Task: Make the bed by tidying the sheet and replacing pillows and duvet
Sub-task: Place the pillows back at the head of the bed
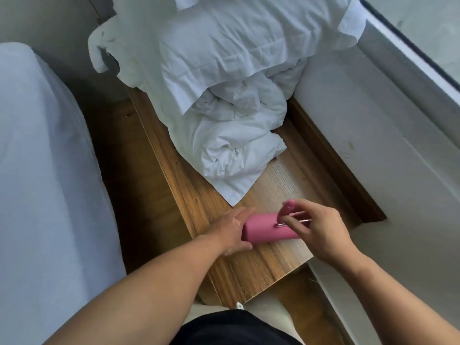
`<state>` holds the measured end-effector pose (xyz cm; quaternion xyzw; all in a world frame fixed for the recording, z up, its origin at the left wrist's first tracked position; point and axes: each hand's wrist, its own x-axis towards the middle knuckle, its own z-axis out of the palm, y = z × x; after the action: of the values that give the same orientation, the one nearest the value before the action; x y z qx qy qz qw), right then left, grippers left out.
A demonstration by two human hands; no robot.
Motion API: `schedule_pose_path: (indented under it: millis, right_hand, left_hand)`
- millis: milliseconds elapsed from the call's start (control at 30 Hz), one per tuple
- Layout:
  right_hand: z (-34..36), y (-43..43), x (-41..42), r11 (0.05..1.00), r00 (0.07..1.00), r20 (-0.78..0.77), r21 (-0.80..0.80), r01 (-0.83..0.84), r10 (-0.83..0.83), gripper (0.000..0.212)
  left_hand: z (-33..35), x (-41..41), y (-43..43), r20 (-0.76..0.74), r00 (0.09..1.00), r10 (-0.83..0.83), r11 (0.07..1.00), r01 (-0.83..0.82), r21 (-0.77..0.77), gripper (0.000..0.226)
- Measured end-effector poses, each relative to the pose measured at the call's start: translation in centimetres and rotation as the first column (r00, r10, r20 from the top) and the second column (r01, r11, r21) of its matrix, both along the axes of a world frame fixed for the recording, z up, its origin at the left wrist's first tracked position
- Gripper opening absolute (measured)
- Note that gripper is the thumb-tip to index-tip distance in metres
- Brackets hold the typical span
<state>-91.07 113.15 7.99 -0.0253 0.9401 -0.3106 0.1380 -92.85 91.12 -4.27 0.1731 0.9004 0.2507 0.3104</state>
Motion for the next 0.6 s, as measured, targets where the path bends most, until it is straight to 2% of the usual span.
schedule_pose_path:
  millis: [67, 100, 200, 267, 333, 433, 600]
  right_hand:
    - [-0.6, -0.9, 2.6, 0.972, 0.972, -0.012, 0.003, 0.236, -0.236, 0.027]
    - [-1.2, -1.7, 4.2, 0.938, 0.938, -0.023, 0.019, 0.347, -0.347, 0.027]
    - [-3.5, -6.4, 8.3, 0.825, 0.826, 0.035, 0.08, 0.559, -0.563, 0.013]
    - [-4.3, -11.0, 9.1, 0.817, 0.809, 0.115, 0.084, 0.571, -0.577, 0.01]
    - [-4.4, -16.0, 7.9, 0.844, 0.835, 0.122, 0.055, 0.534, -0.536, 0.01]
    - [-2.9, -21.5, 3.3, 0.866, 0.865, 0.071, -0.022, 0.5, -0.497, 0.006]
    - [1.2, -26.4, -4.0, 0.868, 0.868, -0.073, -0.128, 0.479, -0.49, 0.001]
  left_hand:
    - [0.3, -0.2, -2.3, 0.006, 1.0, -0.028, 0.999, 0.028, 0.022, 0.097]
    - [0.6, -0.3, -4.0, 0.018, 0.999, -0.027, 0.999, 0.026, 0.036, 0.094]
    - [0.7, -0.2, -11.1, 0.076, 0.996, 0.036, 0.995, -0.044, 0.094, 0.081]
    - [0.6, 0.4, -16.7, 0.111, 0.988, 0.111, 0.986, -0.123, 0.109, 0.07]
    - [0.6, 0.8, -22.7, 0.14, 0.959, 0.246, 0.96, -0.261, 0.103, 0.058]
    - [1.3, 0.7, -29.7, 0.18, 0.897, 0.405, 0.904, -0.421, 0.067, 0.043]
    - [4.0, -3.7, -35.2, 0.162, 0.839, 0.519, 0.837, -0.538, 0.099, 0.027]
